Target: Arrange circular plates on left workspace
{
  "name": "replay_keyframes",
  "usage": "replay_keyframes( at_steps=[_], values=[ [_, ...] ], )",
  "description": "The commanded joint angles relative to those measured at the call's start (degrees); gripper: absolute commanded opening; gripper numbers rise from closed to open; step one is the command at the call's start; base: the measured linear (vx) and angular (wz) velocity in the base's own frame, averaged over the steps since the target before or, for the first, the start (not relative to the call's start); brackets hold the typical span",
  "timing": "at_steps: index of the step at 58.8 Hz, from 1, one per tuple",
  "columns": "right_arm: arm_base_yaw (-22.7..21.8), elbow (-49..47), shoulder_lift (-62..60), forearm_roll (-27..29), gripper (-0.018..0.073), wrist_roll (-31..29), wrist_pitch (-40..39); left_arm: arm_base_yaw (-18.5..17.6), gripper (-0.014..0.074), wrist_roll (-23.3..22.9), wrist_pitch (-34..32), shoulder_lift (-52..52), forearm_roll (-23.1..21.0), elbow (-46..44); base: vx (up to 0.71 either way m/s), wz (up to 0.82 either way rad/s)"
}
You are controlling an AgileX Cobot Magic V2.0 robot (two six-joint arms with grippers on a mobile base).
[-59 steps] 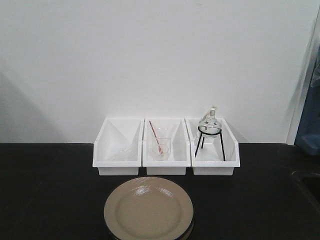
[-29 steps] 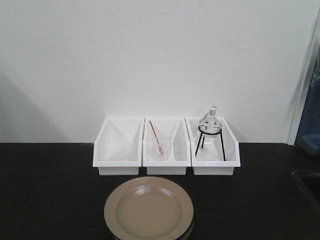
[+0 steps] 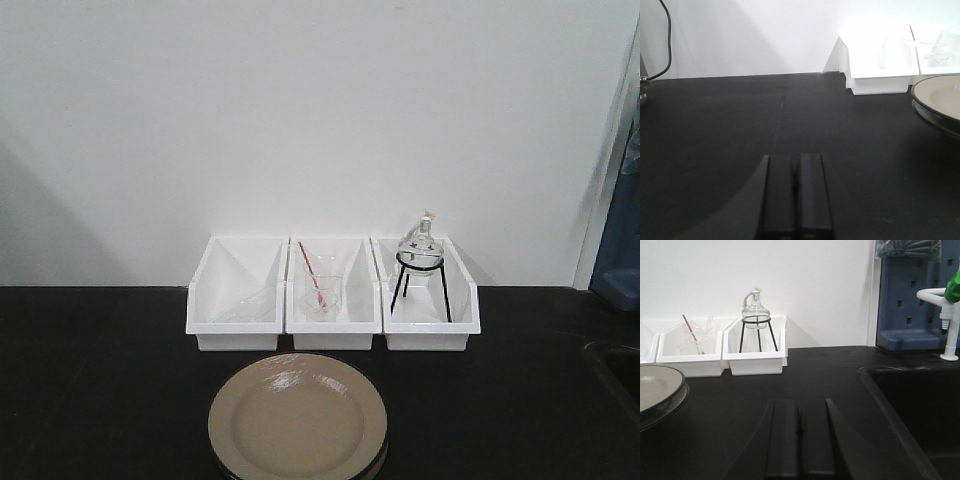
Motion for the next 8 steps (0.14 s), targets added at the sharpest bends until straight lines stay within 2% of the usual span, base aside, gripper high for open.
replay_keyframes(
  at_steps=[1,8],
  values=[
    [-0.21,0.35,-1.04,-0.22,0.0,-0.06,-4.42,-0.13,0.0002,-0.56,-4.47,-0.85,-0.11,0.71,0.0,0.0],
    [-0.21,0.35,-1.04,-0.22,0.0,-0.06,-4.42,-0.13,0.0002,-0.56,-4.47,-0.85,-0.11,0.71,0.0,0.0]
  ],
)
